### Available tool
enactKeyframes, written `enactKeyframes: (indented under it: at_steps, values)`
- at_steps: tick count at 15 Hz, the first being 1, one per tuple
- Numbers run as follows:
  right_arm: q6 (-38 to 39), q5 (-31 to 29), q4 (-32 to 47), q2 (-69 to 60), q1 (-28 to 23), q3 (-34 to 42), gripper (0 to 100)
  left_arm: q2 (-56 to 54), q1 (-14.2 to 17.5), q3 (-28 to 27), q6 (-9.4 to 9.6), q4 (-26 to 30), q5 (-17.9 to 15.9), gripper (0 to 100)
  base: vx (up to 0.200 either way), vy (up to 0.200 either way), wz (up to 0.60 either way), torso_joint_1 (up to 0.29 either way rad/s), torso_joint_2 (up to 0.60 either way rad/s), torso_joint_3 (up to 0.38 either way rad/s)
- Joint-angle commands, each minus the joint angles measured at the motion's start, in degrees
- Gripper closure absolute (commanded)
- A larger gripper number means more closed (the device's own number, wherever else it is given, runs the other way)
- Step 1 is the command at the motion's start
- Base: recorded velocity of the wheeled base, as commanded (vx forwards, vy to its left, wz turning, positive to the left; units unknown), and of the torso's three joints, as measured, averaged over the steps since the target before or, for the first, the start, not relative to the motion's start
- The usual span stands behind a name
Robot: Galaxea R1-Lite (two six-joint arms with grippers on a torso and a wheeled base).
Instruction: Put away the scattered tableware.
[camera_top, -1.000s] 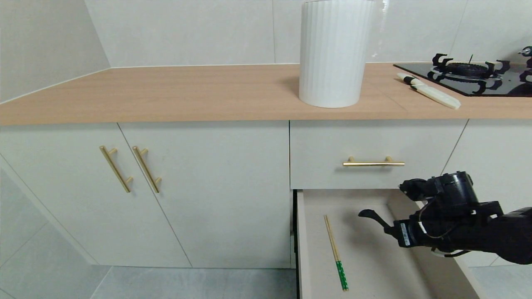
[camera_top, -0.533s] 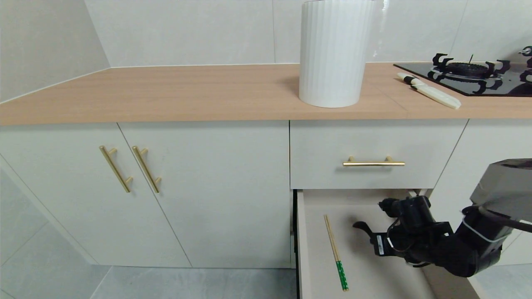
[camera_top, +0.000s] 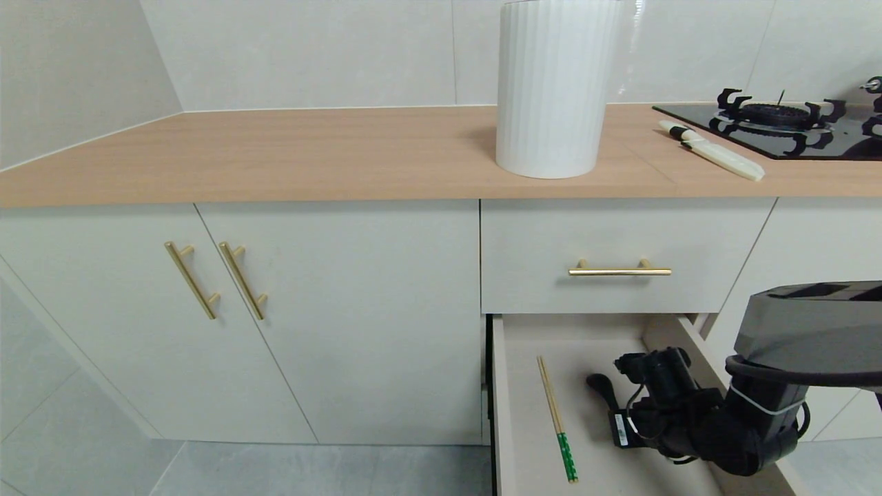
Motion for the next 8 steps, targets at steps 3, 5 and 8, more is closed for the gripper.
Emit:
enactKeyframes:
  at_steps: [3,5,8]
  values:
    - [-0.05,-0.10,-0.86,0.65,0.01,-0.08,100,0.00,-0.04,0.00,0.02,-0.02,0.01,0,0.000,0.000,0.00,0.000,0.00,0.000]
    - [-0.05,-0.63,-1.57,0.91,0.01,0.10,100,0.00,0.05,0.00,0.02,-0.02,0.01,0,0.000,0.000,0.00,0.000,0.00,0.000]
    - [-0.05,-1.25,-1.57,1.44,0.01,0.10,100,0.00,-0.04,0.00,0.02,0.07,0.01,0,0.000,0.000,0.00,0.000,0.00,0.000]
